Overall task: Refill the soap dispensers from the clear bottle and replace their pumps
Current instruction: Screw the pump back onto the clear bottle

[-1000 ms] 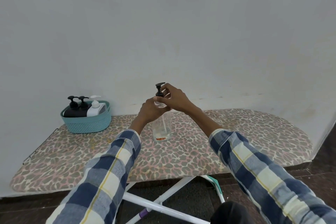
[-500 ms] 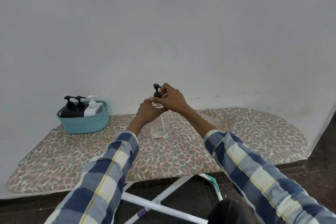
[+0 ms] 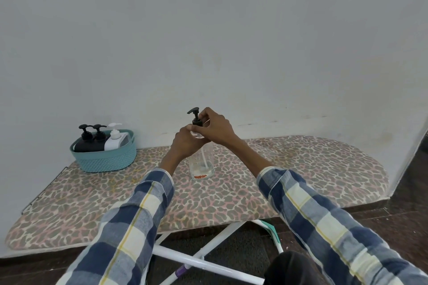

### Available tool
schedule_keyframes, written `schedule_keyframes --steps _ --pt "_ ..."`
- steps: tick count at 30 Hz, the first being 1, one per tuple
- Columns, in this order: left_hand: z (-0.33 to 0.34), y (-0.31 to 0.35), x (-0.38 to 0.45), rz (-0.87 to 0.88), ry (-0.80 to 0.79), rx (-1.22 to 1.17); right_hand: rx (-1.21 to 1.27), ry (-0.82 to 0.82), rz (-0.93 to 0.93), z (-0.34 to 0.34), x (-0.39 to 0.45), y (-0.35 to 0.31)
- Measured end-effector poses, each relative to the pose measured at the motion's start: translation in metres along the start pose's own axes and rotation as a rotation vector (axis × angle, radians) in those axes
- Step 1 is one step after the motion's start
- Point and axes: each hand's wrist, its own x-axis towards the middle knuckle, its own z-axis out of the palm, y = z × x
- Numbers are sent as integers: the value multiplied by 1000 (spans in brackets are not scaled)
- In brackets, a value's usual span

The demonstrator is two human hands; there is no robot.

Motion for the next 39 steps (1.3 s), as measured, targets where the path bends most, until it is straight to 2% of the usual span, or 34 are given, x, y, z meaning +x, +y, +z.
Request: schedule_keyframes --steps 6,12,18,24,30,39 --pt "1 6 -2 39 8 57 119 -43 -18 -9 -4 8" --pt "1 3 -5 11 13 10 32 26 7 1 -2 4" --pt "1 5 -4 36 18 11 153 -70 -4 -11 -4 6" --pt "2 4 -6 24 14 13 85 -17 16 -4 -5 5" --pt "3 5 -3 30 3 40 98 -77 -25 -11 -4 7" --pt "2 3 -5 4 5 -8 54 -24 -7 -2 -2 7"
